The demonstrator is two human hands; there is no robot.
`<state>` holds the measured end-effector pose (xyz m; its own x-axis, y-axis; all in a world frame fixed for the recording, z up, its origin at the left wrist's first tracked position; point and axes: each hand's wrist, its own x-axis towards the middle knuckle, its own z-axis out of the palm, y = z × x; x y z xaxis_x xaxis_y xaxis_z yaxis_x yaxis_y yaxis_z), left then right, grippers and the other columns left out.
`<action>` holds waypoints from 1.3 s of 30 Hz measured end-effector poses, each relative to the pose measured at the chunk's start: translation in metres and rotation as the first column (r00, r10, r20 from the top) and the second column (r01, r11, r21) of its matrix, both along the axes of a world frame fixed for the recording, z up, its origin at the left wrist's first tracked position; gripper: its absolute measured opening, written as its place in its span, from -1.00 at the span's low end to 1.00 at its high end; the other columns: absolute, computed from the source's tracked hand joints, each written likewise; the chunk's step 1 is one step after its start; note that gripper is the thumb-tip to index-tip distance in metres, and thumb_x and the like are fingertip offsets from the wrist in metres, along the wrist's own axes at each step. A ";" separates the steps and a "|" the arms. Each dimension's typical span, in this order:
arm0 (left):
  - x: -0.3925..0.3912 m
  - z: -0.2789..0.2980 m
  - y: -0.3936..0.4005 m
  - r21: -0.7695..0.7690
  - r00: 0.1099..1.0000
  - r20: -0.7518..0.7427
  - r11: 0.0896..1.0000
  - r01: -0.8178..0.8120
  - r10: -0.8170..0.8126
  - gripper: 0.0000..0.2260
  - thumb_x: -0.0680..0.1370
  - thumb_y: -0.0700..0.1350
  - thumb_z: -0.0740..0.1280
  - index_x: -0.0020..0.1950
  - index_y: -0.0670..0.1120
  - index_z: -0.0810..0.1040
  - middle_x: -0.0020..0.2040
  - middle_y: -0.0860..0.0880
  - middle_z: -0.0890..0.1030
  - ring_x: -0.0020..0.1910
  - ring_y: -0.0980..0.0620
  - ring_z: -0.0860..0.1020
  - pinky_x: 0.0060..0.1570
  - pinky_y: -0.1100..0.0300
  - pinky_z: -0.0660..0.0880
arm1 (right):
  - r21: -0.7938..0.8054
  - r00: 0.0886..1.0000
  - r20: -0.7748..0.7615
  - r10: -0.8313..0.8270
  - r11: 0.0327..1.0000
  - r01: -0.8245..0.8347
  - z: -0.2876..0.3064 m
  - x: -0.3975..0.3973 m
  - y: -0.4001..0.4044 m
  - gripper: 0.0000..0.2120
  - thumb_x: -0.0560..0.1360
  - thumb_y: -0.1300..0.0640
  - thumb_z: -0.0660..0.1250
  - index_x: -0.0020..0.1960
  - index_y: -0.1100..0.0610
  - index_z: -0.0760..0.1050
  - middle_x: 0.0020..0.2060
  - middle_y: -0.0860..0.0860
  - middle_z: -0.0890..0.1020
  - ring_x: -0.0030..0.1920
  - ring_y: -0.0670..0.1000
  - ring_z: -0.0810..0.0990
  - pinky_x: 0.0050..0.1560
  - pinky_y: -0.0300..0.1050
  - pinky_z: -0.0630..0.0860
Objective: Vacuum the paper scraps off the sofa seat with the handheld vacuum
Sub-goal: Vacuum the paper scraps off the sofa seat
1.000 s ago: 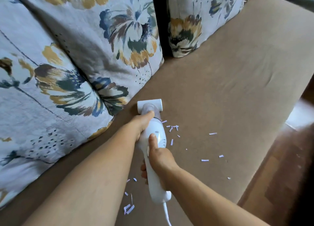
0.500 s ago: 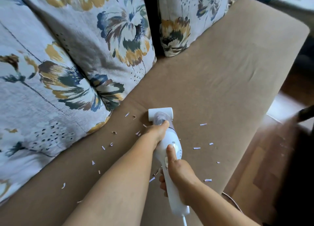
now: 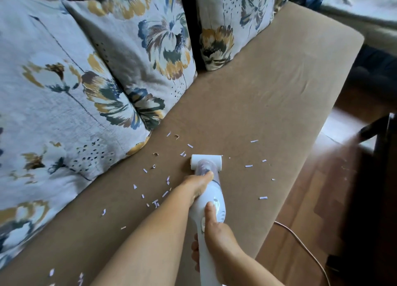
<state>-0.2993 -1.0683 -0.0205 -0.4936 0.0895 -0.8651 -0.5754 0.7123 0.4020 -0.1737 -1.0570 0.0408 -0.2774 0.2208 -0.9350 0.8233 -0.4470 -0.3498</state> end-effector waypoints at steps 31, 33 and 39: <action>-0.145 -0.009 -0.003 -0.023 0.956 -0.100 0.960 -0.280 0.277 -0.37 0.51 0.22 0.27 0.40 -0.20 0.42 0.21 -0.17 0.55 0.03 -0.16 0.53 -0.08 0.15 0.38 | -0.033 0.958 -0.079 0.277 0.959 -0.280 -0.037 -0.148 0.036 -0.30 0.51 -0.38 0.05 -0.14 0.29 0.48 -0.47 0.15 0.56 -0.56 0.08 0.52 -0.39 -0.13 0.51; -0.143 -0.004 -0.003 -0.054 0.957 -0.113 0.960 -0.276 0.268 -0.37 0.51 0.23 0.26 0.39 -0.22 0.42 0.21 -0.21 0.56 0.02 -0.19 0.56 -0.11 0.14 0.37 | -0.052 0.957 -0.064 0.281 0.957 -0.285 -0.037 -0.149 0.036 -0.29 0.50 -0.39 0.06 -0.12 0.30 0.49 -0.49 0.14 0.56 -0.56 0.08 0.52 -0.40 -0.15 0.51; -0.124 0.002 -0.001 -0.023 0.945 -0.091 0.948 -0.317 0.314 -0.34 0.44 0.25 0.31 0.38 -0.18 0.45 0.23 -0.16 0.57 0.00 -0.14 0.55 -0.03 0.13 0.46 | -0.043 0.957 -0.065 0.283 0.957 -0.286 -0.033 -0.132 0.040 -0.32 0.53 -0.36 0.04 -0.11 0.27 0.50 -0.49 0.13 0.55 -0.54 0.08 0.52 -0.39 -0.16 0.49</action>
